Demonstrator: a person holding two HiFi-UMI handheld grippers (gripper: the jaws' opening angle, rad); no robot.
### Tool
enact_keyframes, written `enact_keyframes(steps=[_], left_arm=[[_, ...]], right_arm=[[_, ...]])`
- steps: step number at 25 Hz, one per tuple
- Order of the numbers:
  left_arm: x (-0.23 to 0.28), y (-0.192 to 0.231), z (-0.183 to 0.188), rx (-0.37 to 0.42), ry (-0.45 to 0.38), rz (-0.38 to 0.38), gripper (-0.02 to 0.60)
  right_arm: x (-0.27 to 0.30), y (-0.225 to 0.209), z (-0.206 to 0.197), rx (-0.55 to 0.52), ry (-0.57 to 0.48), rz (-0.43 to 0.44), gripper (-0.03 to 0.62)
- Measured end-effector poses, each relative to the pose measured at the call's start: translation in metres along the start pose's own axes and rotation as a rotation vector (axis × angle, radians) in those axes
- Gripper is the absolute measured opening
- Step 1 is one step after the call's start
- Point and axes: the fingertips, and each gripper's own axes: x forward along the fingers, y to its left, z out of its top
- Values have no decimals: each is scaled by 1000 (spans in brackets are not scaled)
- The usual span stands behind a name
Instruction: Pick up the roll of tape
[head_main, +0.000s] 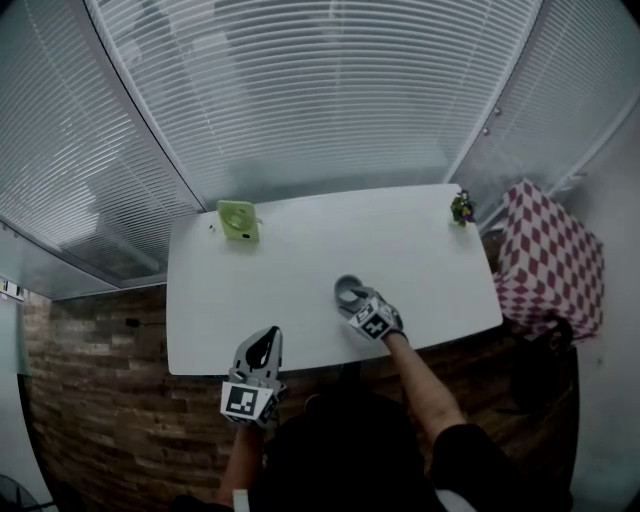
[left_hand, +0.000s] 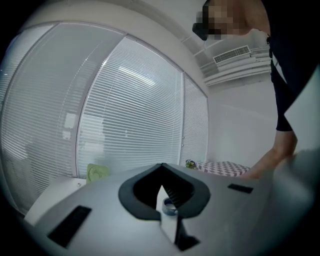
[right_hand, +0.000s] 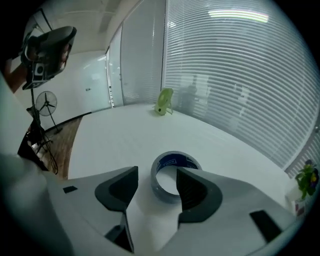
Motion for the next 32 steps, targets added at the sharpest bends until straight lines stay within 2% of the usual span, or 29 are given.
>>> enact_keyframes(steps=[5, 8, 12, 14, 18, 26, 32], left_arm=[[1, 3, 0, -2, -4, 9, 6], [0, 8, -3, -25, -16, 23, 6], [-4, 17, -11, -22, 19, 52, 6], [-4, 19, -12, -21, 21, 55, 6], [-5, 26, -15, -40, 26, 73, 6], [-3, 22, -12, -35, 14, 62, 6], [-2, 23, -14, -23, 18, 54, 6]], right_arm=[[17, 8, -13, -57, 68, 42, 235], [27, 9, -17, -91, 116, 57, 198], [37, 19, -38, -199, 209, 93, 183], [41, 13, -38, -232, 210, 61, 110], [41, 12, -37, -261, 227, 71, 91], [38, 13, -38, -241, 212, 92, 53], [32, 9, -31, -163, 149, 46, 46]])
